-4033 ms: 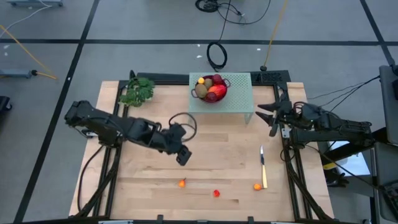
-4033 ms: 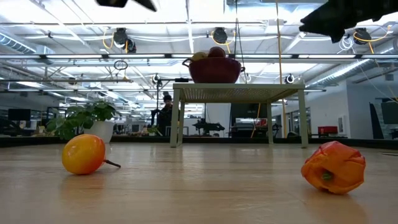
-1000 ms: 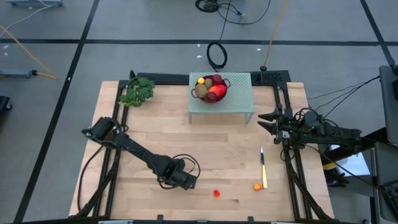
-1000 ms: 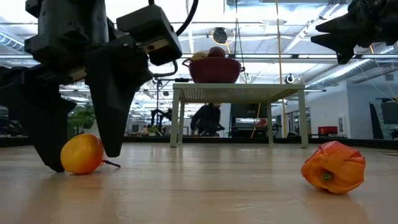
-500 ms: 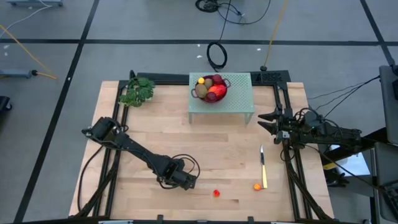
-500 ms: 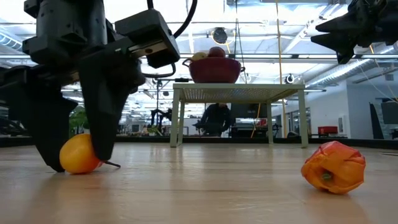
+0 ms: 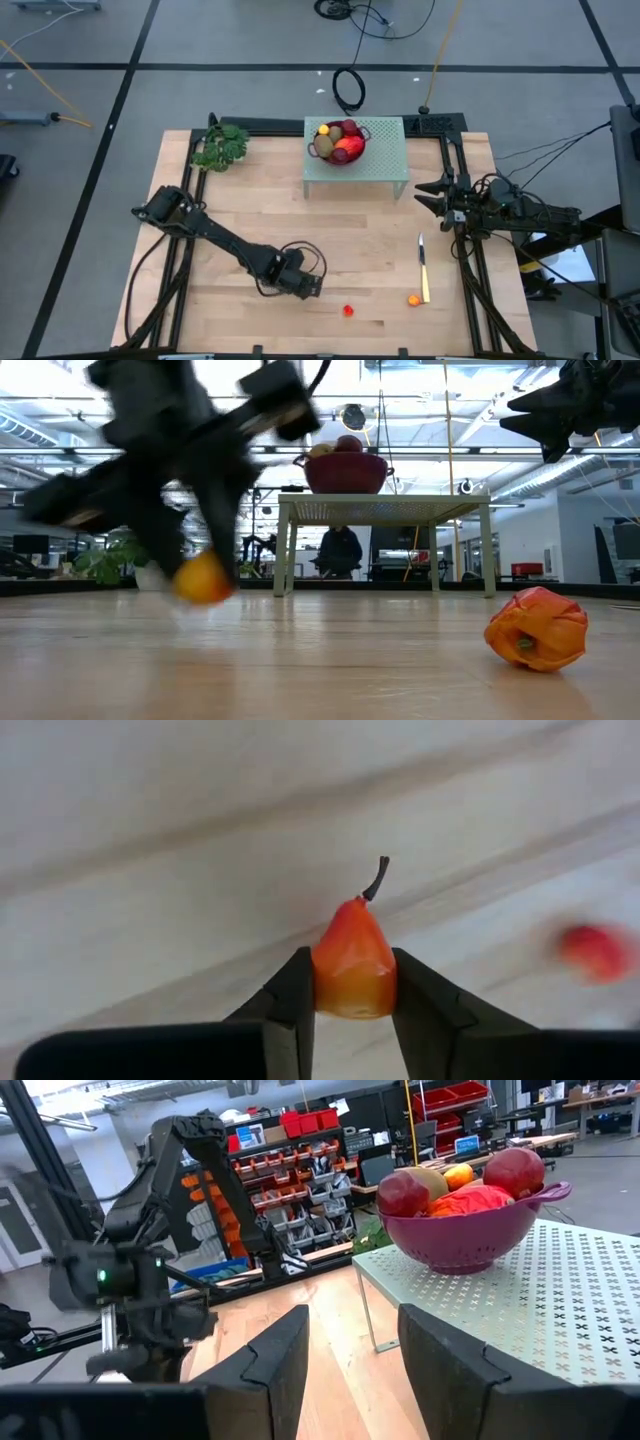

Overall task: Pick & Place Fruit
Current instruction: Put the pear in the violet strainer bowl on the shelf

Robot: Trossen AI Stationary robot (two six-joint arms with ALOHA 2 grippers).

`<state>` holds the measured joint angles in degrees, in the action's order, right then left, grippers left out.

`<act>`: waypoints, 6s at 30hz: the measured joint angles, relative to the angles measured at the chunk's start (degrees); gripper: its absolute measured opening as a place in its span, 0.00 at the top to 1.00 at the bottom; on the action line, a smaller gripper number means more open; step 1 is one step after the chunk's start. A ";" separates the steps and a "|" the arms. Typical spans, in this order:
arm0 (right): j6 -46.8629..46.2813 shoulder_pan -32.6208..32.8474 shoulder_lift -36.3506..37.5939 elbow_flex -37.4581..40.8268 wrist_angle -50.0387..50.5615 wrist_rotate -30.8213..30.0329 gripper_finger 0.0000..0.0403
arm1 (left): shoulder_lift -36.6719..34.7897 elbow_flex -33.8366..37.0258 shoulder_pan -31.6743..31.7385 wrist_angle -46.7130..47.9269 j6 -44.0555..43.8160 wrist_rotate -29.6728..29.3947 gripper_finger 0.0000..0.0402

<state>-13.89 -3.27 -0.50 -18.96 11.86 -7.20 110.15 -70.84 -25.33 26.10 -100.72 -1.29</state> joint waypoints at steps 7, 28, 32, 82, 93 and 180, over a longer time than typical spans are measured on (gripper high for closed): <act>0.02 0.00 -0.01 0.00 0.04 0.00 0.63 | -5.79 -0.51 4.09 -5.92 7.12 -13.50 0.78; 0.22 0.00 0.01 0.00 0.10 -0.17 0.63 | -24.74 -0.60 29.08 -30.19 58.48 -30.33 0.77; 0.22 0.00 -0.01 0.00 0.20 -0.17 0.63 | -24.71 -1.36 34.64 -30.11 62.23 -23.22 0.77; 1.53 -0.02 -0.01 0.00 0.44 -0.46 0.63 | -0.72 -39.09 44.38 14.09 89.29 -8.13 0.77; 1.53 -0.02 -0.01 0.00 0.44 -0.48 0.63 | -0.72 -39.09 44.38 14.10 89.04 -8.21 0.62; -5.16 0.00 -0.21 0.04 -0.52 1.93 0.63 | -7.70 -15.04 2.20 -3.65 59.37 -17.16 0.60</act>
<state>-19.05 -3.27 -0.71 -18.92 11.34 -5.27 102.45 -85.88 -23.13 22.45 -41.35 -18.45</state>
